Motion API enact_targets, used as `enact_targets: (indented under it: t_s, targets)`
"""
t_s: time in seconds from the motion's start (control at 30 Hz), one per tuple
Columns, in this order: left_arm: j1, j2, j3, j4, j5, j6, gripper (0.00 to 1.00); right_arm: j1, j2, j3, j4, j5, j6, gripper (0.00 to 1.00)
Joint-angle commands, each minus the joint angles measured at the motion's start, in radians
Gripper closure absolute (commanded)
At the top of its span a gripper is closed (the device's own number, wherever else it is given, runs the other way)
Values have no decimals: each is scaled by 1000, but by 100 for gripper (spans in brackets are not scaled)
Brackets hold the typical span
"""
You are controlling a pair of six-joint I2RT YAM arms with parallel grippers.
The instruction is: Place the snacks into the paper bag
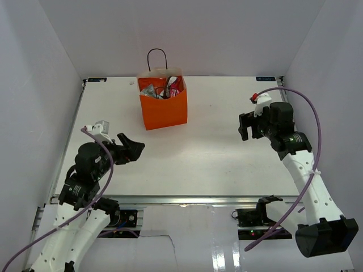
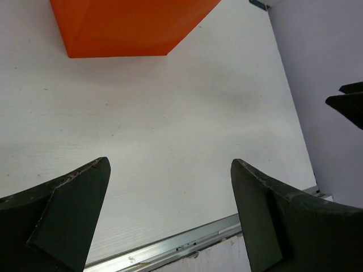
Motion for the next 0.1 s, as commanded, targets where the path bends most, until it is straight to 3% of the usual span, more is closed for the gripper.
enact_targets:
  t_s: [0.0, 0.07]
  targets:
    - [-2, 32, 16, 6, 21, 53, 2, -11, -33, 7, 15, 134, -56, 10]
    - [-2, 40, 15, 8, 18, 54, 2, -11, -27, 8, 28, 154, -59, 10]
